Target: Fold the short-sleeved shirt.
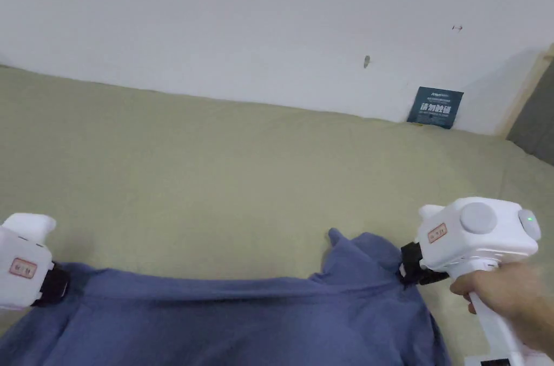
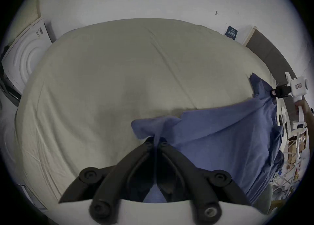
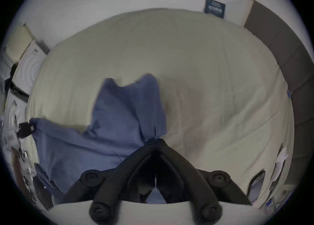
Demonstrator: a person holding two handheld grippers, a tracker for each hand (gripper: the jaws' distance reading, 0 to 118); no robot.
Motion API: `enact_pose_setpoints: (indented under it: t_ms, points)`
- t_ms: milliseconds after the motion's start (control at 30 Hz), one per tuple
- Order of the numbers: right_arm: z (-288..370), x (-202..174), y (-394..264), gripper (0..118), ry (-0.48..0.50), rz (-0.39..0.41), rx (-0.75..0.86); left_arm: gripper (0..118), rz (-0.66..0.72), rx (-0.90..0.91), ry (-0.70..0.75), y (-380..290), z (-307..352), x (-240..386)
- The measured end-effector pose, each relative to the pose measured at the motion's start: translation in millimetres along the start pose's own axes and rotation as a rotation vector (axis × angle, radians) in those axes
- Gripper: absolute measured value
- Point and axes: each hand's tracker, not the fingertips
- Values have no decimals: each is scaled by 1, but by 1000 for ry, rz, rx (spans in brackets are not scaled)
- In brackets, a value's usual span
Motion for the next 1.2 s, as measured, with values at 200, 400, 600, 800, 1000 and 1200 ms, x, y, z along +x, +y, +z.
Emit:
enact_pose_setpoints:
  t_ms: [200,400,600,800,1000,1200]
  points:
    - [92,-29,-18,0,35,119,109,0,-53,85,-13,1,53,5]
    - [167,-33,-65,0,95,130,218,0,-124,154,11,-20,114,2]
    - [221,-18,-135,0,119,98,280,0,-147,179,-9,-77,155,-9]
    - [217,-8,-219,0,119,50,202,0,-130,114,-46,-147,159,-14]
    - [189,-6,-287,0,116,3,135,0,-151,33,-26,-214,144,-7]
    - [153,11,-318,0,52,-59,35,0,-7,-34,-77,-248,124,-21]
